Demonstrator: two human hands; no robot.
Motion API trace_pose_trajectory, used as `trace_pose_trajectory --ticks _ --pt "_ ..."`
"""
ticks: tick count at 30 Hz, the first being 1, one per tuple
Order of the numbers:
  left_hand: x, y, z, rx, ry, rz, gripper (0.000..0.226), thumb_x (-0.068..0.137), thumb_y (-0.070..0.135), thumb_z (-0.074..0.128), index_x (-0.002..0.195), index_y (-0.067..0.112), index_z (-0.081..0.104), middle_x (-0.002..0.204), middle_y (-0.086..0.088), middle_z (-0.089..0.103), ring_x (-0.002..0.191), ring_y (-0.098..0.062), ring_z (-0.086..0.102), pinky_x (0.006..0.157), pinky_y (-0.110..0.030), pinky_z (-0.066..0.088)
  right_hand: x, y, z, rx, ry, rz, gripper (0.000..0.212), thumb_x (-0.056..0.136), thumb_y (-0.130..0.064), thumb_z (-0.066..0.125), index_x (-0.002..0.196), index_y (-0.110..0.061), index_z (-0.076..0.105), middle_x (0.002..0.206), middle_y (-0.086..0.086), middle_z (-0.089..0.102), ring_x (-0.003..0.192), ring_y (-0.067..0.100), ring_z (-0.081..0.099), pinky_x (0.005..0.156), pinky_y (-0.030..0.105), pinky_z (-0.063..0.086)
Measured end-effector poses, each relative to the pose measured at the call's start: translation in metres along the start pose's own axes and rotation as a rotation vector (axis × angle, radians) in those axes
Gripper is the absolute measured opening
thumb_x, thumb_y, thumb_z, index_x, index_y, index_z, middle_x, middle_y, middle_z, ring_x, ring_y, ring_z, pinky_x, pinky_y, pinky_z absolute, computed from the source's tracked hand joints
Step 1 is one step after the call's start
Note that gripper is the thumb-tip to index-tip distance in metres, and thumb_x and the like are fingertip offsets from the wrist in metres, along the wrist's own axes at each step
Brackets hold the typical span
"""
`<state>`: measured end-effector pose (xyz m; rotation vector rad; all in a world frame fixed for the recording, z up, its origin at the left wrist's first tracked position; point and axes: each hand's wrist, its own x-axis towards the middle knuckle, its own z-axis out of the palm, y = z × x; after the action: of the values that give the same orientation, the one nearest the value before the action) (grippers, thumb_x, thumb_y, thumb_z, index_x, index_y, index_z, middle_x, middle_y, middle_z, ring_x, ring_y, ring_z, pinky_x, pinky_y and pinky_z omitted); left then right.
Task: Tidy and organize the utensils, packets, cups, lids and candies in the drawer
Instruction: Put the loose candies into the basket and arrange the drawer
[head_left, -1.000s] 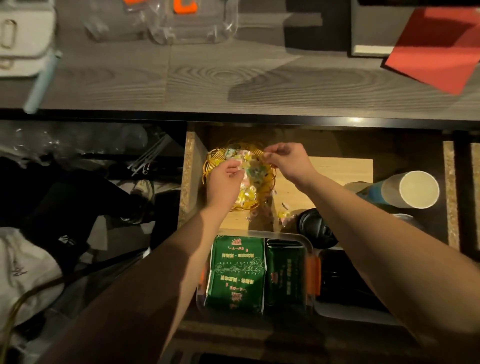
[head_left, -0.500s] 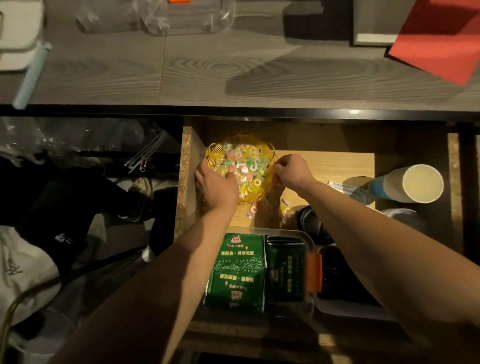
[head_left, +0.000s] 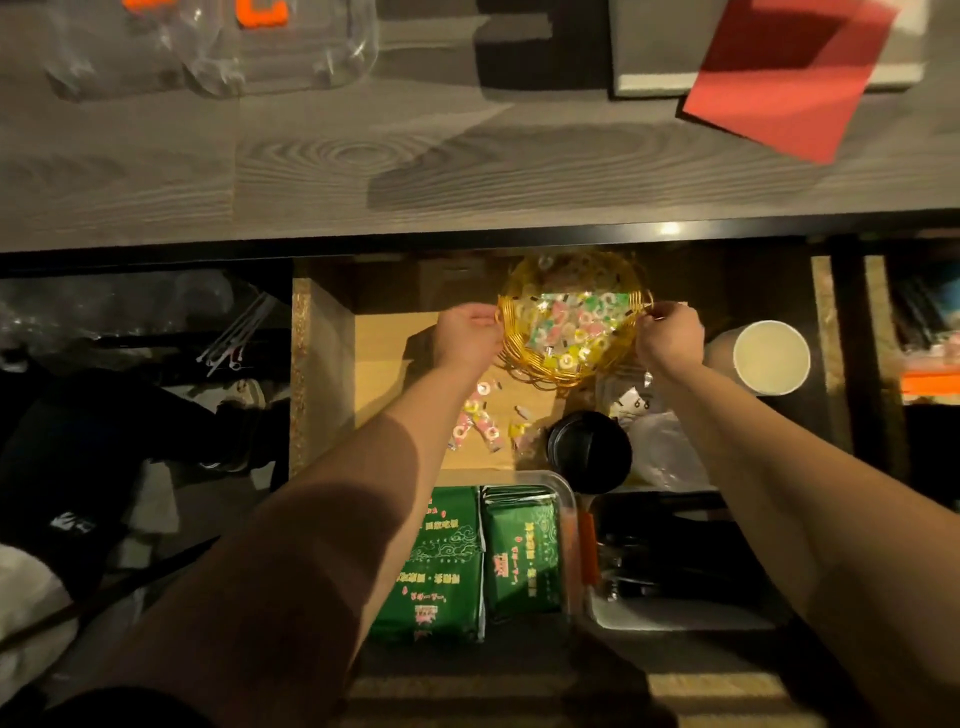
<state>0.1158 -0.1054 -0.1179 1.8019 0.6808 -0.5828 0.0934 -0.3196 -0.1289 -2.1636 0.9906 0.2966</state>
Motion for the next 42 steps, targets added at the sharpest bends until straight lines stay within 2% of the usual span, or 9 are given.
trace_pose_trajectory --ticks 6,12,15,18,21,25,29,36,42 --pt "0.002 0.003 0.021 0.06 -0.053 -0.012 0.027 0.093 0.003 0.065 0.12 0.01 0.066 0.101 -0.002 0.068 0.081 -0.013 0.066 0.067 -0.019 0.056 0.011 0.005 -0.009 -0.108 0.001 0.068 0.025 0.094 -0.001 0.048 0.107 0.004 0.068 0.113 0.023 0.067 0.108 0.038 0.061 0.089 0.037 0.047" --pt "0.001 -0.013 0.009 0.127 -0.121 0.026 0.034 0.092 0.002 0.065 0.126 0.007 0.066 0.114 -0.011 0.07 0.087 -0.019 0.07 0.088 -0.036 0.06 0.002 0.003 -0.004 -0.13 0.002 0.056 0.038 0.096 -0.015 0.054 0.129 0.004 0.054 0.131 0.024 0.056 0.122 0.039 0.052 0.1 0.043 0.042" --pt "0.001 -0.02 -0.009 0.22 -0.094 0.075 0.034 0.092 0.001 0.062 0.122 0.014 0.069 0.118 -0.006 0.07 0.1 -0.022 0.067 0.09 -0.04 0.059 -0.017 -0.004 0.004 -0.148 0.118 -0.101 0.054 0.095 -0.02 0.059 0.143 -0.003 0.04 0.144 0.02 0.041 0.134 0.037 0.038 0.112 0.042 0.032" --pt "-0.001 -0.031 -0.03 0.319 -0.061 0.163 0.031 0.094 0.005 0.058 0.12 0.016 0.07 0.122 -0.003 0.068 0.105 -0.019 0.063 0.085 -0.031 0.058 -0.043 -0.012 0.016 -0.264 0.169 -0.404 0.041 0.095 -0.023 0.06 0.131 -0.006 0.051 0.133 0.015 0.048 0.127 0.031 0.041 0.106 0.039 0.036" --pt "-0.003 -0.047 -0.047 0.404 -0.075 0.213 0.033 0.093 0.011 0.066 0.125 0.019 0.067 0.123 -0.001 0.066 0.107 -0.014 0.06 0.078 -0.018 0.047 -0.069 -0.022 0.035 -0.217 -0.093 -0.64 0.025 0.092 -0.017 0.064 0.117 -0.012 0.06 0.115 0.006 0.058 0.109 0.021 0.053 0.095 0.033 0.045" --pt "-0.005 -0.059 -0.057 0.546 -0.14 0.306 0.051 0.083 0.018 0.079 0.13 0.026 0.06 0.131 0.002 0.059 0.12 -0.018 0.058 0.094 -0.03 0.049 -0.092 -0.03 0.074 -0.412 -0.376 -0.879 0.031 0.09 -0.013 0.065 0.12 -0.006 0.063 0.114 0.011 0.064 0.107 0.028 0.057 0.088 0.037 0.049" --pt "-0.007 -0.063 -0.06 0.739 -0.247 0.372 0.08 0.075 0.017 0.084 0.145 0.024 0.047 0.136 -0.002 0.051 0.128 -0.023 0.049 0.104 -0.034 0.044 -0.094 -0.024 0.098 -0.422 -0.435 -0.831 0.052 0.076 -0.014 0.076 0.124 -0.001 0.059 0.116 0.018 0.061 0.106 0.035 0.057 0.088 0.039 0.047" --pt "-0.005 -0.079 -0.064 0.899 -0.364 0.445 0.107 0.067 0.031 0.091 0.155 0.03 0.029 0.138 -0.001 0.04 0.131 -0.022 0.039 0.111 -0.036 0.035 -0.081 -0.012 0.094 -0.653 -0.529 -0.813 0.099 0.067 -0.037 0.087 0.147 -0.01 0.036 0.148 0.013 0.039 0.133 0.032 0.041 0.107 0.045 0.044" --pt "-0.005 -0.084 -0.06 0.997 -0.444 0.553 0.105 0.067 0.033 0.091 0.154 0.032 0.031 0.132 0.003 0.037 0.124 -0.018 0.037 0.105 -0.031 0.034 -0.08 0.005 0.075 -0.829 -0.556 -0.744 0.099 0.075 -0.033 0.082 0.153 -0.02 0.022 0.159 0.009 0.017 0.146 0.03 0.022 0.113 0.052 0.036"
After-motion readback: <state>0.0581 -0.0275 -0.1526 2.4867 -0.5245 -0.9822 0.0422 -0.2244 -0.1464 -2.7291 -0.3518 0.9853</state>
